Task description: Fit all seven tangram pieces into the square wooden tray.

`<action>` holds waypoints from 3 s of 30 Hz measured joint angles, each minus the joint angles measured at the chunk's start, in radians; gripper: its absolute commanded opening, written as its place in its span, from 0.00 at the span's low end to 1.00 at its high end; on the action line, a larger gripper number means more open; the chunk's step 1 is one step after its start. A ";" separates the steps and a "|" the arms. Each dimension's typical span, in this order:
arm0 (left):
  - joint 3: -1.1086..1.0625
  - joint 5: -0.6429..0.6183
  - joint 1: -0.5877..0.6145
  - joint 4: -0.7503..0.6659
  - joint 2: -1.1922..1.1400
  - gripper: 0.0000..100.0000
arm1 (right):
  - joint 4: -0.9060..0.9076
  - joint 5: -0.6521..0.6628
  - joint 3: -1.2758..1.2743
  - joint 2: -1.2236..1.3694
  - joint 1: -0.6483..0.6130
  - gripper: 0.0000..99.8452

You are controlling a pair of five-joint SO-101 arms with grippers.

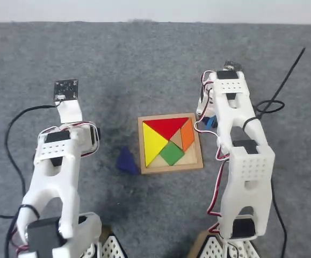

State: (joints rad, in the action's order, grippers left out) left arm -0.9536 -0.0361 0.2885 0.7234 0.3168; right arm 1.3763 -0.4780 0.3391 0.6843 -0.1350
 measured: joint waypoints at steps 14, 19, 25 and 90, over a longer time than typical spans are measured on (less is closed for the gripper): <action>0.000 0.000 0.000 0.000 0.000 0.18 | -0.391 0.044 -0.845 -0.775 -0.101 0.03; 0.000 0.000 0.000 0.000 0.000 0.18 | -0.462 0.038 -0.979 -0.879 -0.292 0.03; 0.000 0.000 0.000 0.000 0.000 0.18 | -0.577 -0.054 -0.984 -0.847 -0.422 0.03; 0.000 0.000 0.000 0.000 0.000 0.18 | -0.637 0.420 -0.835 -0.605 -0.526 0.01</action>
State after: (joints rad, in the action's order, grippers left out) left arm -0.9536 -0.0361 0.2885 0.7234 0.3168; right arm 0.7396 -0.0575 -0.4956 0.0798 -0.6613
